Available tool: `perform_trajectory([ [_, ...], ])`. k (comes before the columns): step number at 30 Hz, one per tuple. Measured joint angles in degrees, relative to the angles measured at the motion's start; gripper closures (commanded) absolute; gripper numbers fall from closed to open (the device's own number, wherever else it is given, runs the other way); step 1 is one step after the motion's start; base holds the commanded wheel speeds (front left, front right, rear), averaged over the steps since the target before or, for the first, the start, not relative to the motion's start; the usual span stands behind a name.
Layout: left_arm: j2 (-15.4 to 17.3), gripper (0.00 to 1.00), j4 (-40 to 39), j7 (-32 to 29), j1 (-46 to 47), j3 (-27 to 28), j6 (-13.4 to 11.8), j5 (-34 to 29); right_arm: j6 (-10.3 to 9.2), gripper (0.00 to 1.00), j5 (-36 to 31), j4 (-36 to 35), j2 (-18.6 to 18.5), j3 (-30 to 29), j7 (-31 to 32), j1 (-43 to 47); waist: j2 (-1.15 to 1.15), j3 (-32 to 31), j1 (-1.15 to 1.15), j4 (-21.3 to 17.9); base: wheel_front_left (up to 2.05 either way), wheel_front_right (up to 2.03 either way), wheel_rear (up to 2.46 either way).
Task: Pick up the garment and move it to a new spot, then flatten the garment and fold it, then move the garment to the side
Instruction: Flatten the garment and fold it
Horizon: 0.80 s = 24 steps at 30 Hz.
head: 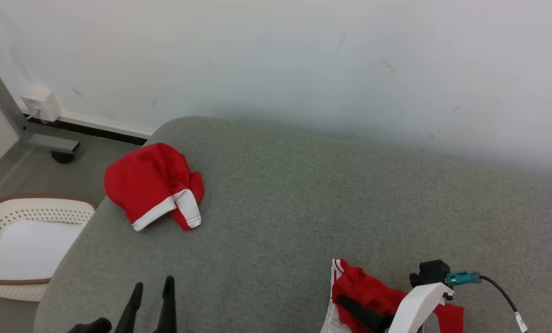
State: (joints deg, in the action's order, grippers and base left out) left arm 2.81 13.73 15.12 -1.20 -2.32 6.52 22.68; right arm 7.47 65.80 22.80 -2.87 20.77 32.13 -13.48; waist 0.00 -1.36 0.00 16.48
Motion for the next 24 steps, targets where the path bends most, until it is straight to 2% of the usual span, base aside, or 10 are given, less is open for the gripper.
perform_trajectory([
  [6, 0.0, 0.00, 0.3, 0.0, 0.1, 0.2, 0.0, 0.0, 0.00, 0.00, 2.9, 1.9, 0.0, 3.9, -2.5, -2.3, 0.00, 0.1, 0.00, -1.0, 0.00, 0.00, 0.00],
  [13, 0.0, 0.00, 0.0, 0.0, 0.1, 0.5, -0.1, 0.3, 0.00, 0.00, 2.8, -3.9, -1.2, 4.6, -5.0, -2.9, 0.00, -0.1, 0.00, -3.4, 0.00, 0.00, 0.00],
  [19, 0.0, 0.00, -0.8, 0.0, 0.0, 0.8, -0.5, 0.5, 0.00, 0.00, 1.2, -12.3, -6.2, 2.1, -8.2, -1.8, 0.00, -0.1, 0.00, -6.3, 0.00, 0.00, 0.00],
  [24, 0.0, 0.00, -2.1, 0.0, 0.0, 1.1, -0.7, 0.5, 0.00, 0.00, -4.8, -17.1, -11.4, -1.0, -13.2, -0.3, 0.00, 0.0, 0.00, -8.7, 0.00, 0.00, 0.00],
])
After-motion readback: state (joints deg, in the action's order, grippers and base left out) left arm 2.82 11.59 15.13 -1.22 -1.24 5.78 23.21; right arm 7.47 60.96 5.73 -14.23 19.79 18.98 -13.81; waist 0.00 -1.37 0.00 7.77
